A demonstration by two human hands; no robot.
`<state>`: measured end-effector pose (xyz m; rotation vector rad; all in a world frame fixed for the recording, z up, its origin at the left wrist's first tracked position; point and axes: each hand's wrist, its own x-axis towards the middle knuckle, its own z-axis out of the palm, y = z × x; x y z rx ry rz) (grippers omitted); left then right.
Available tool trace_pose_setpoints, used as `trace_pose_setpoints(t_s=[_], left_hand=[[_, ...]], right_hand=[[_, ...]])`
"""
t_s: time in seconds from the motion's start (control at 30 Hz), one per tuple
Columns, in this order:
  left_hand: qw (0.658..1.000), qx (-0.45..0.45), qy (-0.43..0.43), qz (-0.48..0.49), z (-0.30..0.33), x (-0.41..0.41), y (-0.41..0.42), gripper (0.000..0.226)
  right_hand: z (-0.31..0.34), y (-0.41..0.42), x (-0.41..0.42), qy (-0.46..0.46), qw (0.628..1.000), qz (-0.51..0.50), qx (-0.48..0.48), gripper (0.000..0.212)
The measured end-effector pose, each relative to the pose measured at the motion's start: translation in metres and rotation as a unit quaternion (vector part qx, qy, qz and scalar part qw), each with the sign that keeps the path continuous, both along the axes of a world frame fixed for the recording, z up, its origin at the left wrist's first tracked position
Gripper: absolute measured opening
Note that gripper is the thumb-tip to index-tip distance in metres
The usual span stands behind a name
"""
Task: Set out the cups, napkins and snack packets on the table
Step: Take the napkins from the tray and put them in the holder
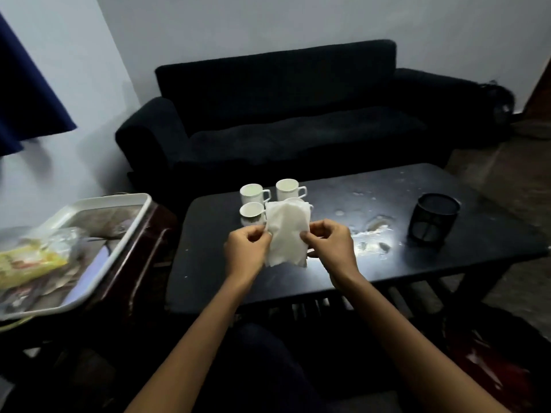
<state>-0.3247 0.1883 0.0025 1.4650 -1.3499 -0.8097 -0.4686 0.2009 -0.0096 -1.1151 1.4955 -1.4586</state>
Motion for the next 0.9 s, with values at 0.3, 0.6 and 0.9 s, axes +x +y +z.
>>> trace_pose_setpoints(t_s=[0.3, 0.6, 0.9], left_hand=[[0.992, -0.026, -0.070, -0.106, 0.000, -0.135, -0.029, 0.017], [0.982, -0.022, -0.072, -0.174, 0.011, -0.247, -0.052, 0.018], [0.972, 0.000, -0.065, -0.224, 0.008, -0.302, -0.088, 0.020]], right_hand=[[0.004, 0.004, -0.128, 0.048, 0.990, -0.131, -0.028, 0.006], [0.014, -0.011, -0.221, 0.070, 0.962, -0.255, -0.071, 0.012], [0.002, -0.032, -0.271, 0.064, 0.972, -0.221, -0.056, 0.016]])
